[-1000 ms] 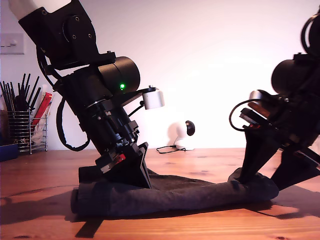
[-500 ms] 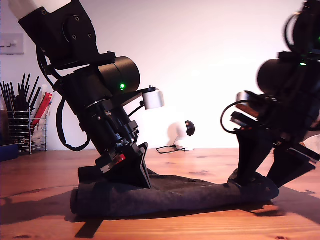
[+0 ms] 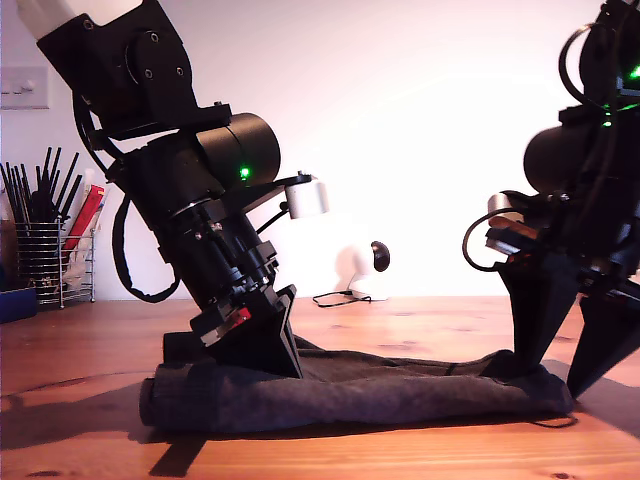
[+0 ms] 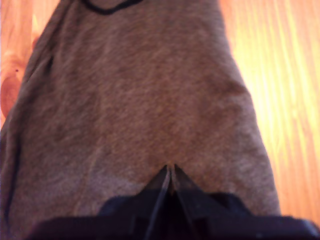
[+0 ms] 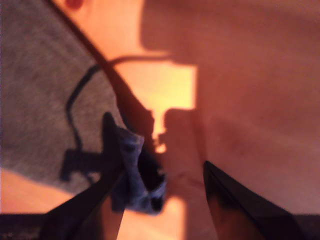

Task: Fold the underwear in front of you. After folding it, place it to the left side.

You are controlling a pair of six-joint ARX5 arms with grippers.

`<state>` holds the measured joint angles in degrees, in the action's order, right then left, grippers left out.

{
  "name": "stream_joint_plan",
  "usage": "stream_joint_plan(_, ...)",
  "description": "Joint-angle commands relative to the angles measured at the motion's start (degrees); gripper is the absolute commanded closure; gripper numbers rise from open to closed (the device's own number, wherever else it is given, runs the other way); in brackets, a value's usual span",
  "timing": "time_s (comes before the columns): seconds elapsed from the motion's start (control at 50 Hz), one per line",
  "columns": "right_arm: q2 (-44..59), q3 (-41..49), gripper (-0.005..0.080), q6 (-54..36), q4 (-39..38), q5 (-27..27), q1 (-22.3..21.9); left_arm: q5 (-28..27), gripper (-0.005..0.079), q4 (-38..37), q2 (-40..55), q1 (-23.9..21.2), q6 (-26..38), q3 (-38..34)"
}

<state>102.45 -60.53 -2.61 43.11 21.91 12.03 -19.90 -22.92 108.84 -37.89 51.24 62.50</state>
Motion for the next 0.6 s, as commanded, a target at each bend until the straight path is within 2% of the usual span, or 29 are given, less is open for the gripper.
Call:
stream_joint_plan(0.0,2.6,2.2,0.0324,0.2,1.2,0.9,1.3,1.2,0.0763,-3.5,5.9,-1.0,0.3,-5.7)
stream_joint_plan(0.46,3.1,2.3,0.0329,1.2,-1.2,2.8,3.7,1.4,0.0763,-3.2,5.9,-1.0,0.2,-5.6)
stream_joint_plan(0.58,3.8,2.3,0.0348,1.6,-2.1,4.8,4.4,1.4,0.0763,-3.2,5.9,-1.0,0.2,-5.6)
